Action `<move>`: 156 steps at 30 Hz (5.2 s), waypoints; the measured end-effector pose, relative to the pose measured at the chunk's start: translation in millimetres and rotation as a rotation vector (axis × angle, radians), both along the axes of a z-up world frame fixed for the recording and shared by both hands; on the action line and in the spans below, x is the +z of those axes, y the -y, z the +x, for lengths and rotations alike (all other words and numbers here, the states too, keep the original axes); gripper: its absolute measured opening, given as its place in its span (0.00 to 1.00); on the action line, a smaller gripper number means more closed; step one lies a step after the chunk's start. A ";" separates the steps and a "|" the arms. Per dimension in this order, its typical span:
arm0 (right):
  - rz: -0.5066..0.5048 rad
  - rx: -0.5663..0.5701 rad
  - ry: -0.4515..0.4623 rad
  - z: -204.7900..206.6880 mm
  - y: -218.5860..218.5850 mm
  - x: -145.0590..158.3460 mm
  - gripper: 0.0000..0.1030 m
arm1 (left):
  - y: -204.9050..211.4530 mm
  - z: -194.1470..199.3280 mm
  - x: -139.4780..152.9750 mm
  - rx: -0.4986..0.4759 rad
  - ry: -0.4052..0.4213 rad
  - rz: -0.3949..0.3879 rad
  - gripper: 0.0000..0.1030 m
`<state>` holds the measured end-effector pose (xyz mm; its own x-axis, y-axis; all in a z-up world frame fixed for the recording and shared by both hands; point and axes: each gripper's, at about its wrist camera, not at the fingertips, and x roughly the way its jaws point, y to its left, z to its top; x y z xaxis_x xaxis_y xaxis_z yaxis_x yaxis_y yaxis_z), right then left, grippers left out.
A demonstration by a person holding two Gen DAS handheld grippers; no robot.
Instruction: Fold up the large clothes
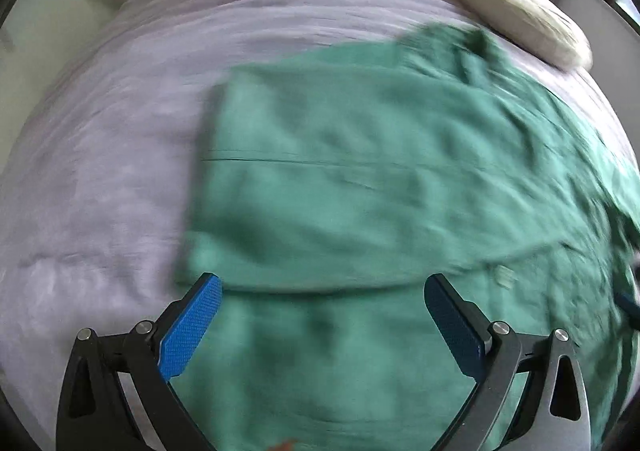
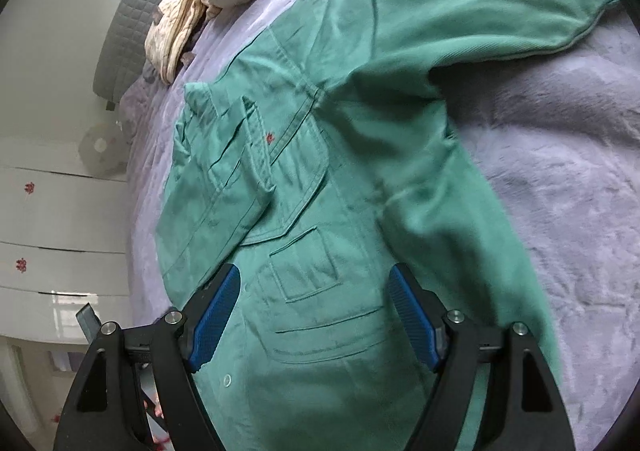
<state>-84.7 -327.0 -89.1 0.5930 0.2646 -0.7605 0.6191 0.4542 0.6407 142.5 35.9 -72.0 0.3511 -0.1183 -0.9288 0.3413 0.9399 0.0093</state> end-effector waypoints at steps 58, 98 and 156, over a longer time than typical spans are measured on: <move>0.019 0.227 0.073 128.9 -126.7 2.1 0.98 | 5.7 28.4 -17.1 -0.033 -0.093 0.036 1.00; 0.006 -0.337 0.051 -95.9 151.6 11.5 1.00 | 212.1 -71.6 -38.4 -0.312 -0.187 0.076 1.00; -0.326 0.332 0.254 176.4 34.1 117.1 0.10 | 166.2 -11.4 -19.5 -0.143 -0.047 0.102 1.00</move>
